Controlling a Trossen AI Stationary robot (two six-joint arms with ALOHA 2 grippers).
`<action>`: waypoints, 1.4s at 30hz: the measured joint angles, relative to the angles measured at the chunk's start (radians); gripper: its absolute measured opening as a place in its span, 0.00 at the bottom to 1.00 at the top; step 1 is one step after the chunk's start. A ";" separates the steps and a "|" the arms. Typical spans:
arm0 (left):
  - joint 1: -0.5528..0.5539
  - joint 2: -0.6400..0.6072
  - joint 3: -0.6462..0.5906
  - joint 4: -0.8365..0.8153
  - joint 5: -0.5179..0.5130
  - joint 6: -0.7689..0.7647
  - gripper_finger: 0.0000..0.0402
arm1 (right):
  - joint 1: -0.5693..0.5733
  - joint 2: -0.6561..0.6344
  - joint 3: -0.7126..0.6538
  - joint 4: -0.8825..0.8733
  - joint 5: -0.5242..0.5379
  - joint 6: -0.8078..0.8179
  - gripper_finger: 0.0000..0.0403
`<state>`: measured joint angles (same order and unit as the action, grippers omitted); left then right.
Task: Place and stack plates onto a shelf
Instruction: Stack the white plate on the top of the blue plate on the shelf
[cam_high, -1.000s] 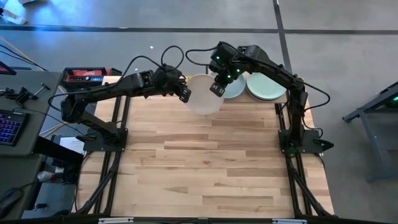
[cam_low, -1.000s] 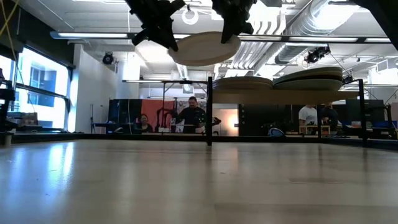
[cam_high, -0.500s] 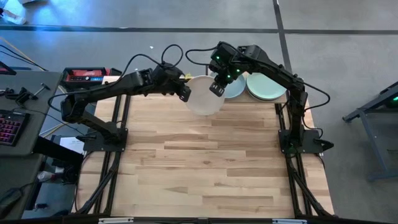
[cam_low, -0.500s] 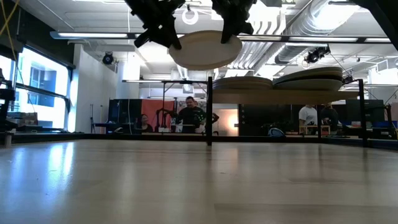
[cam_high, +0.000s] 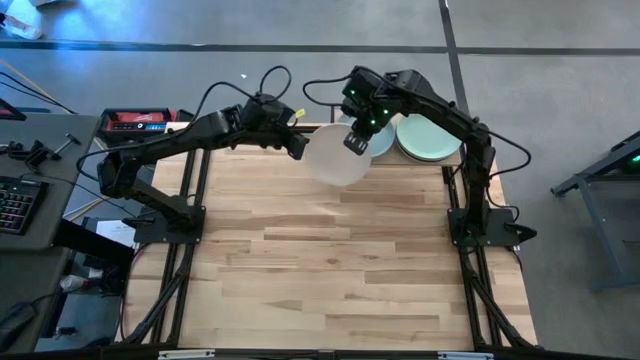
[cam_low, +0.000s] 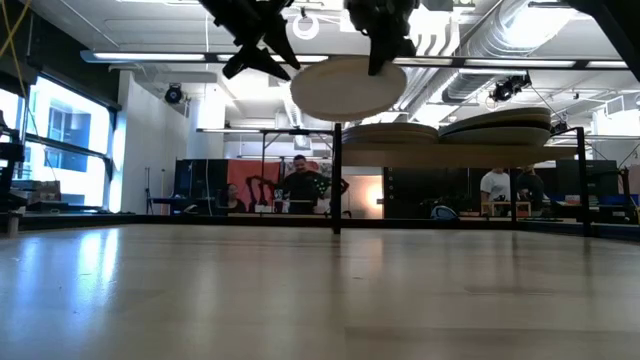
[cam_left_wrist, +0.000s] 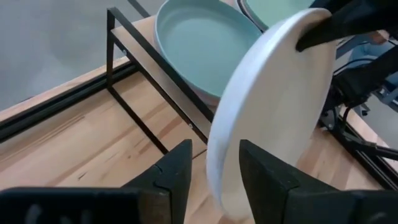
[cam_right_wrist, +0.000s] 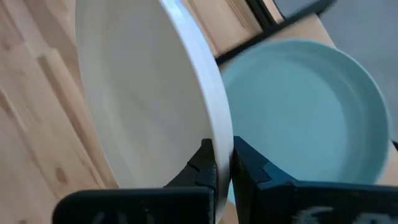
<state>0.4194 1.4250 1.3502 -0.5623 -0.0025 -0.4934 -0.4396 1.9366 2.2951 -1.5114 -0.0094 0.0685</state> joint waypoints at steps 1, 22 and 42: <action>0.000 0.000 0.000 0.003 0.000 0.000 0.30 | -0.008 0.000 0.000 -0.013 0.001 -0.005 0.00; -0.010 -0.001 0.000 0.034 0.002 0.025 0.30 | -0.354 0.000 0.000 -0.047 -0.228 -0.149 0.00; 0.009 -0.001 0.000 0.036 0.045 0.068 0.30 | -0.468 0.006 -0.122 -0.022 -0.252 -0.018 0.00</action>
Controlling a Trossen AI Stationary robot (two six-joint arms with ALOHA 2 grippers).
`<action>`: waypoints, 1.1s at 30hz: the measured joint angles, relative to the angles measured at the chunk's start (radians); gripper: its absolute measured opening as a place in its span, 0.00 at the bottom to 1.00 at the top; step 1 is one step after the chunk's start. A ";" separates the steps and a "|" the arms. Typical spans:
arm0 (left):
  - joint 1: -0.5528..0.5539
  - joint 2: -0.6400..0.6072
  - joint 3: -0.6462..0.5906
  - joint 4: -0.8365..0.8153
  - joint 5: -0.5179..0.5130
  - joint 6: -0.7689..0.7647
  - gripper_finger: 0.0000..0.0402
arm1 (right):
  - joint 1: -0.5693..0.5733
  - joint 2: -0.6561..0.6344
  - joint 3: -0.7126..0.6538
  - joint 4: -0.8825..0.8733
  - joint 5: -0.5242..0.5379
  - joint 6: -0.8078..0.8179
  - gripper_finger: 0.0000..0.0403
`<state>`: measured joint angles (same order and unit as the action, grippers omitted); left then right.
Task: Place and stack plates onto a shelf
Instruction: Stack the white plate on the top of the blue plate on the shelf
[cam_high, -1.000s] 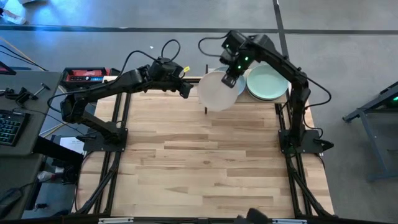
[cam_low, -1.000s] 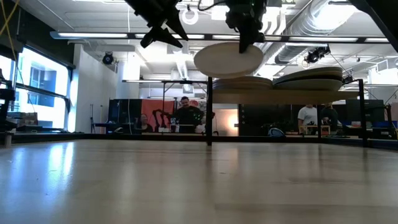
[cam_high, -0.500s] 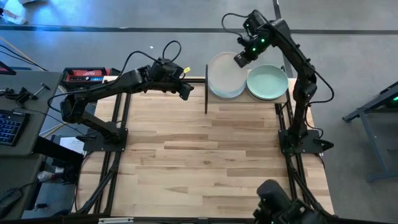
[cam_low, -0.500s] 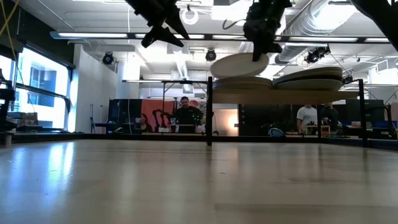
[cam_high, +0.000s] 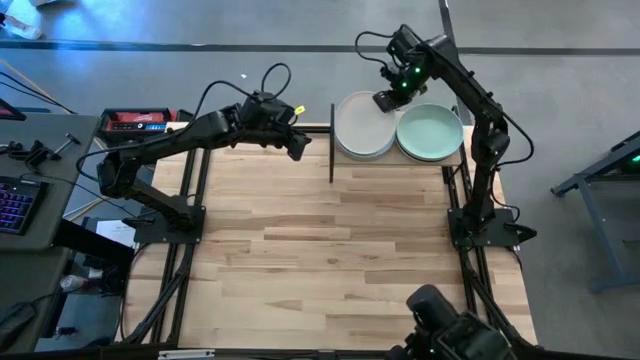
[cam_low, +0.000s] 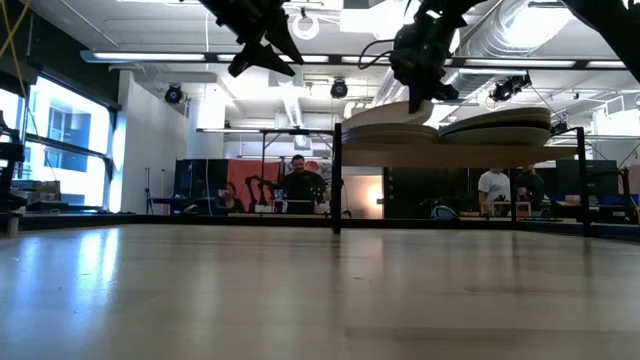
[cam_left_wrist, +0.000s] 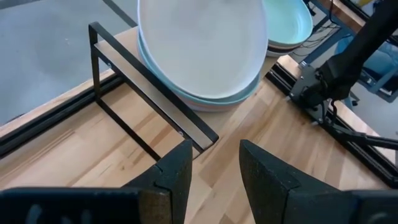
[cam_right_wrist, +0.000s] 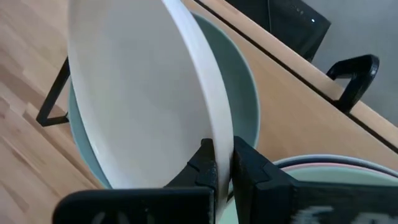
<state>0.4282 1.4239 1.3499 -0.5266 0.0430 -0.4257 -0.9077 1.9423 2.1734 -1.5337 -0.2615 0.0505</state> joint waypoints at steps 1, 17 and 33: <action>0.000 0.000 0.000 0.000 0.000 0.010 0.30 | 0.000 0.000 -0.003 0.000 0.000 0.004 0.00; 0.004 0.000 0.000 0.000 0.000 0.036 0.30 | 0.033 0.000 -0.005 -0.017 0.078 0.055 0.05; 0.004 0.000 0.000 0.001 0.000 0.038 0.30 | 0.093 -0.001 -0.082 -0.028 0.153 0.107 0.06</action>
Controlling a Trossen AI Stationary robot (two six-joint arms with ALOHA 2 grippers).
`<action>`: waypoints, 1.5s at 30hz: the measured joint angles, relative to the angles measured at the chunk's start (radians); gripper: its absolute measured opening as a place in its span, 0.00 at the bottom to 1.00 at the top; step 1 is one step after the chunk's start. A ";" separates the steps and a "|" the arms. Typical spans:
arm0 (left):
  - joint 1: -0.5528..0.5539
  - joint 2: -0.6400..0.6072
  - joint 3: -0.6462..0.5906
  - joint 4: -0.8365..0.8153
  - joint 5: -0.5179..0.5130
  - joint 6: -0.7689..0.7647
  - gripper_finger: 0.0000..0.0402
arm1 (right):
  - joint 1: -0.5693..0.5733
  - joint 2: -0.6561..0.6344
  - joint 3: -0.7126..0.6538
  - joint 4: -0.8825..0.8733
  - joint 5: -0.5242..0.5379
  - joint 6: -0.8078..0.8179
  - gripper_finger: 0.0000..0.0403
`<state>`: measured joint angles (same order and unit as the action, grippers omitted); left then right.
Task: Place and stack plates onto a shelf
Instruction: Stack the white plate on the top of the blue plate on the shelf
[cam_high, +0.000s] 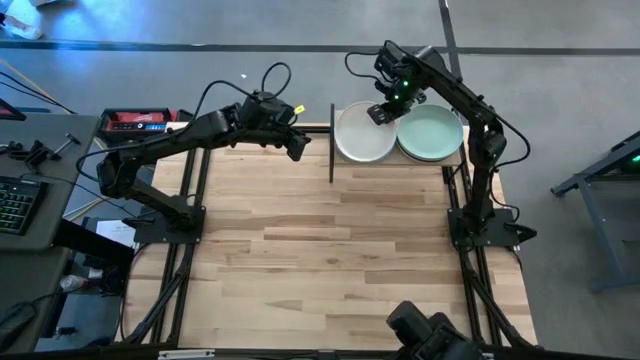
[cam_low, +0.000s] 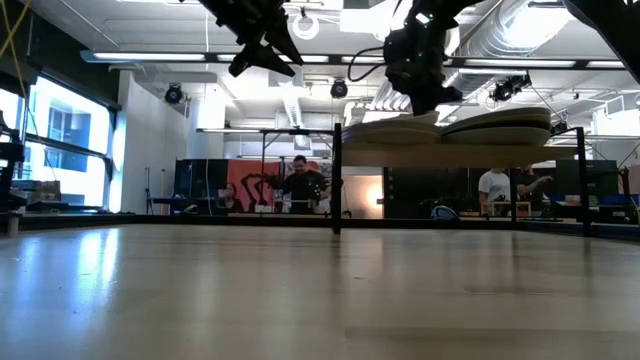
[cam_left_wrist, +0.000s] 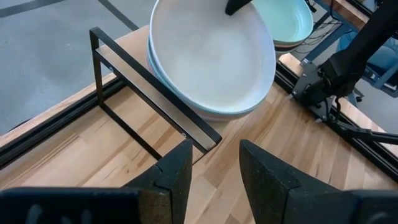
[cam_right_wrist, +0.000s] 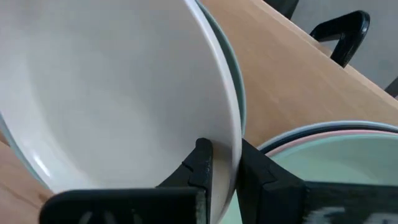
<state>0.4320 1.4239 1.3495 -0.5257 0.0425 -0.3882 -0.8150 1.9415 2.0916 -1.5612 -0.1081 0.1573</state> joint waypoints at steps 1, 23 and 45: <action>0.000 0.000 0.000 0.000 0.000 0.000 0.30 | 0.000 0.000 -0.002 0.001 0.000 0.000 0.06; 0.000 0.000 0.000 0.000 -0.001 -0.002 0.30 | 0.006 0.001 -0.006 0.029 0.025 -0.039 0.21; 0.000 0.000 0.000 0.003 -0.002 -0.003 0.30 | -0.019 0.001 -0.006 0.028 0.034 -0.118 0.21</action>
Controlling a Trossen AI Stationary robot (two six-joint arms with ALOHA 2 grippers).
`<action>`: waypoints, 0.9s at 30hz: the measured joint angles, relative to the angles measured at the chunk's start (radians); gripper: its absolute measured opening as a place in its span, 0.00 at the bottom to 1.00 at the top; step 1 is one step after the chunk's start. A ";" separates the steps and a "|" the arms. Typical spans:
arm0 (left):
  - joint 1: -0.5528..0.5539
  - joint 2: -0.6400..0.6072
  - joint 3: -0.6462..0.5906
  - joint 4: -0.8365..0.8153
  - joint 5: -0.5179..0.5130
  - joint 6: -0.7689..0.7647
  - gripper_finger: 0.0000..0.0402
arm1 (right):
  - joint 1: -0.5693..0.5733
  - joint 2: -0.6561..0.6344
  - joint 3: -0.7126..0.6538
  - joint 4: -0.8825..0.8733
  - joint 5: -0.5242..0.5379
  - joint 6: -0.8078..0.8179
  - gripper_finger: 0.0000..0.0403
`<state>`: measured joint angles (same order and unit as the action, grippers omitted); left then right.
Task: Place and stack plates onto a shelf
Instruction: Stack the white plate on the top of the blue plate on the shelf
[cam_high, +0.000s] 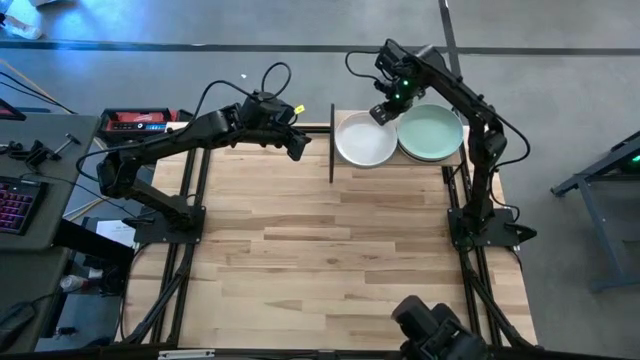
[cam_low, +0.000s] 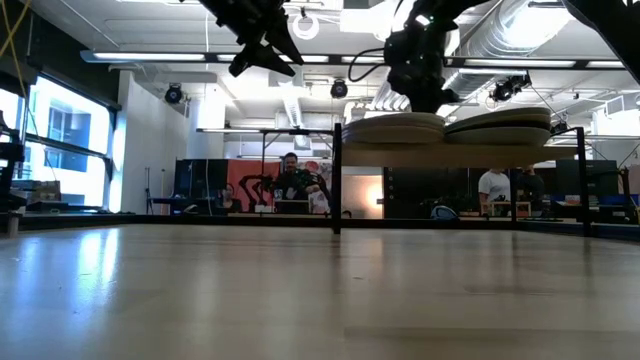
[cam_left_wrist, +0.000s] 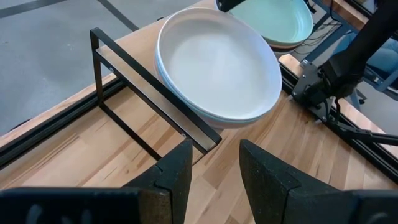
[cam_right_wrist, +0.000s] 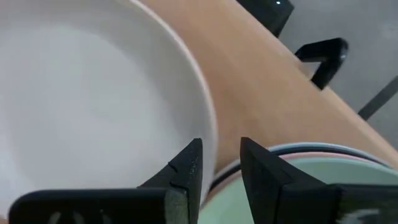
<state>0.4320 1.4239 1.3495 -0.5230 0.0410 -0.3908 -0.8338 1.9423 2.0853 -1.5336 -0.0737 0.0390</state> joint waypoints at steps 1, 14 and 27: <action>0.000 0.000 0.000 0.001 0.000 0.000 0.30 | -0.005 0.000 0.000 0.000 0.005 -0.007 0.21; 0.001 0.000 0.000 0.002 0.000 0.000 0.30 | 0.081 -0.001 0.000 -0.037 -0.166 0.013 0.21; 0.014 0.000 0.000 0.001 0.000 -0.025 0.30 | 0.339 -0.007 0.000 -0.038 -0.176 0.113 0.21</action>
<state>0.4458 1.4239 1.3495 -0.5217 0.0410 -0.4156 -0.4947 1.9350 2.0853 -1.5711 -0.2496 0.1522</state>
